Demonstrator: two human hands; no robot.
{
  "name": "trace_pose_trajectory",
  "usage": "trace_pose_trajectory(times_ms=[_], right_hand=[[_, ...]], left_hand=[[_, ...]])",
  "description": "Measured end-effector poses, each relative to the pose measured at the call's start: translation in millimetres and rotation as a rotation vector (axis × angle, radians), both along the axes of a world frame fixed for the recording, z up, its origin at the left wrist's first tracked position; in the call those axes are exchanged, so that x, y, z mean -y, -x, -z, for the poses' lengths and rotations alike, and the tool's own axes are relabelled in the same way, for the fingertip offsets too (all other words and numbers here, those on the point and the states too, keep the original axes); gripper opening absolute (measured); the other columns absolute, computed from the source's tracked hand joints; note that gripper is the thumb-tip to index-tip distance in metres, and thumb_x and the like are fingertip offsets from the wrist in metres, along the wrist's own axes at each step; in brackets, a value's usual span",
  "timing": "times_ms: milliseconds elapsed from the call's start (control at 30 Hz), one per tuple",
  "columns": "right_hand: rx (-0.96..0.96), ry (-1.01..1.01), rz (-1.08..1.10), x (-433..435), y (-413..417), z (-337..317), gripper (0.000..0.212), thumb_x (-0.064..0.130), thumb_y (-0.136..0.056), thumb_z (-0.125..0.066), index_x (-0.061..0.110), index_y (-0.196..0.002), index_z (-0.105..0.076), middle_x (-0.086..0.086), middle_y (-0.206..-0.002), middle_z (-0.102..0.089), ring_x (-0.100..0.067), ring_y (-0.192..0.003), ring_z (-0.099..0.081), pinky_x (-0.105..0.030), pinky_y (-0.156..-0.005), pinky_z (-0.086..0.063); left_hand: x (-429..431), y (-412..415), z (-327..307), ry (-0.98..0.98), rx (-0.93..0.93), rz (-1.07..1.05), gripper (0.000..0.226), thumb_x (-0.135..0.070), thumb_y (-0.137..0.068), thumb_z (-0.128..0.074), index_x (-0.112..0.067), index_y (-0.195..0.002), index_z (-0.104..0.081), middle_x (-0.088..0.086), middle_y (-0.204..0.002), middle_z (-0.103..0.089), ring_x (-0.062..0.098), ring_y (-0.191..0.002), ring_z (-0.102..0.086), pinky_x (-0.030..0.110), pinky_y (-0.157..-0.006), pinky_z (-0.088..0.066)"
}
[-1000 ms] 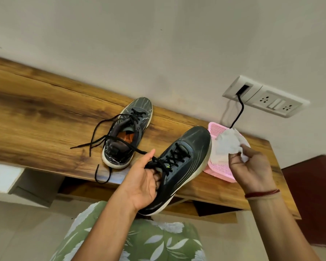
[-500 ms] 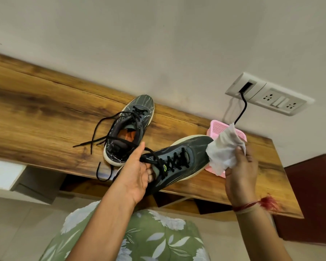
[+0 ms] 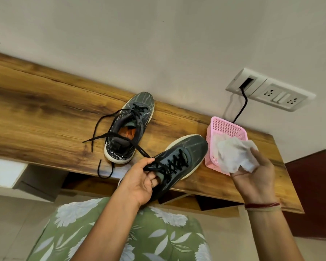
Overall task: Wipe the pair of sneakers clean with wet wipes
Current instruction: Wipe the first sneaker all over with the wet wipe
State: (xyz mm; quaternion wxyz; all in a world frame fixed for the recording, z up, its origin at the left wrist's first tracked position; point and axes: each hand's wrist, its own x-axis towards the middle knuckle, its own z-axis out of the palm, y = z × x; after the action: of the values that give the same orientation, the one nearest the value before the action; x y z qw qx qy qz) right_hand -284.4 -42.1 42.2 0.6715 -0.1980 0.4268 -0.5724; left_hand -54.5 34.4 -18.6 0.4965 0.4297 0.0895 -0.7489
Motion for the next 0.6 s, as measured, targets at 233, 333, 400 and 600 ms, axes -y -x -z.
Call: trace_pose_trajectory(times_ms=[233,333,400,600], right_hand=[[-0.682,0.248,0.265,-3,-32,30,0.022,0.001,-0.084,-0.064,0.019,-0.096,-0.061,-0.009,-0.115,-0.062,-0.028,-0.110,-0.058,-0.032,-0.078,-0.055],[-1.284,0.573,0.241,-9,-40,40,0.030,-0.012,-0.079,-0.057,0.016,-0.087,-0.054,-0.011,-0.101,-0.062,-0.025,-0.099,-0.058,-0.017,-0.070,-0.047],[-1.540,0.674,0.061,-15,-40,57,0.039,-0.015,-0.075,-0.059,0.010,-0.105,-0.058,-0.010,-0.105,-0.065,-0.023,-0.096,-0.060,-0.022,-0.075,-0.050],[-1.804,0.934,-0.391,-25,-24,95,0.071,-0.016,-0.069,-0.067,0.005,-0.134,-0.048,-0.013,-0.140,-0.044,-0.024,-0.132,-0.037,-0.030,-0.109,-0.028]], left_hand=[[-4,8,-3,0.016,0.053,-0.046,0.026,-0.029,-0.091,-0.055,-0.008,-0.103,-0.063,0.012,-0.073,-0.072,0.017,-0.054,-0.068,0.022,-0.044,-0.052],[-4,12,-4,0.036,0.117,-0.034,0.026,-0.034,-0.084,-0.067,-0.011,-0.096,-0.067,0.011,-0.083,-0.074,0.021,-0.074,-0.068,0.029,-0.062,-0.054],[-3,14,-1,0.029,0.117,-0.025,0.016,-0.025,-0.085,-0.066,-0.011,-0.093,-0.067,0.009,-0.077,-0.074,0.020,-0.073,-0.067,0.029,-0.064,-0.057],[0,10,4,-0.004,0.090,0.002,0.012,-0.020,-0.090,-0.058,-0.010,-0.093,-0.064,0.011,-0.070,-0.072,0.018,-0.055,-0.069,0.027,-0.052,-0.057]])
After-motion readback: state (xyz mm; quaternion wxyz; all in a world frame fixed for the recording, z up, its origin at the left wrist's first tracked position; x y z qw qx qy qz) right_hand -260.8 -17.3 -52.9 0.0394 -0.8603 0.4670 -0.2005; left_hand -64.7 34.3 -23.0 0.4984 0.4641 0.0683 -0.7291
